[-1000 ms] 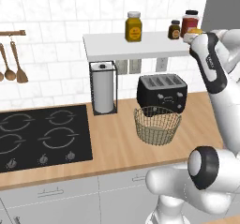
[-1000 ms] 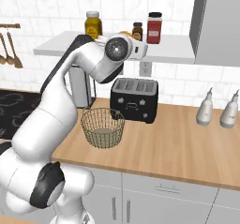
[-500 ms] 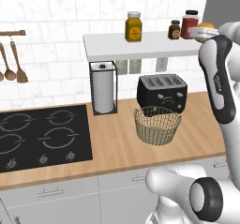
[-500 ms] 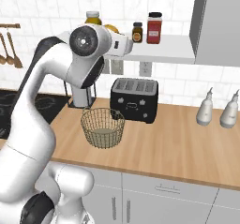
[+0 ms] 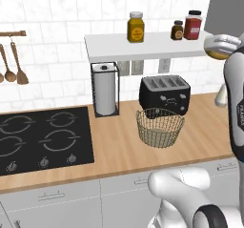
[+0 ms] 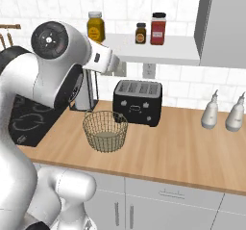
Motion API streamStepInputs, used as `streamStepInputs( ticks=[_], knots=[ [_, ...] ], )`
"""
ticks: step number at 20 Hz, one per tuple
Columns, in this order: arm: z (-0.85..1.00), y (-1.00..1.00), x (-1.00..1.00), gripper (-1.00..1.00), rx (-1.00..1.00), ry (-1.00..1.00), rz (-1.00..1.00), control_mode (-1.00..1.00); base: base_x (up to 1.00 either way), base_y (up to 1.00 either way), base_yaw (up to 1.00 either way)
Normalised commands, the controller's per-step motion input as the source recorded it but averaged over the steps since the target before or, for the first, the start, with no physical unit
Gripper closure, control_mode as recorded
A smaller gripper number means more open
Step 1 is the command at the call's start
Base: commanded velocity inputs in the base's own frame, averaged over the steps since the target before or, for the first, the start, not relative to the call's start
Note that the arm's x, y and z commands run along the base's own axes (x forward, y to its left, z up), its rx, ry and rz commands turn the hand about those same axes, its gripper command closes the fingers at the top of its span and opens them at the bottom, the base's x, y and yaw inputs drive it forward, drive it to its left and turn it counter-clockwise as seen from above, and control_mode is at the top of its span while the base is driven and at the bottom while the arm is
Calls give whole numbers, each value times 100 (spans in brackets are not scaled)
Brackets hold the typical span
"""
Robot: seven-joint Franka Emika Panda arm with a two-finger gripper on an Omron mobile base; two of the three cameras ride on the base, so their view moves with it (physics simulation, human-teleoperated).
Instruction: Open the cabinet, pick up the bread from the cabinet and place it in the basket. Then move the basket to the dining counter.
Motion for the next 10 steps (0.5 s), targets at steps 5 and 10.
streamStepInputs(
  ticks=[5, 10],
  knots=[
    [-33, 45, -49, 100, 2, 10, -1, -100, 0, 0, 0],
    [-52, 18, -12, 100, 0, 11, 0, -100, 0, 0, 0]
  ],
)
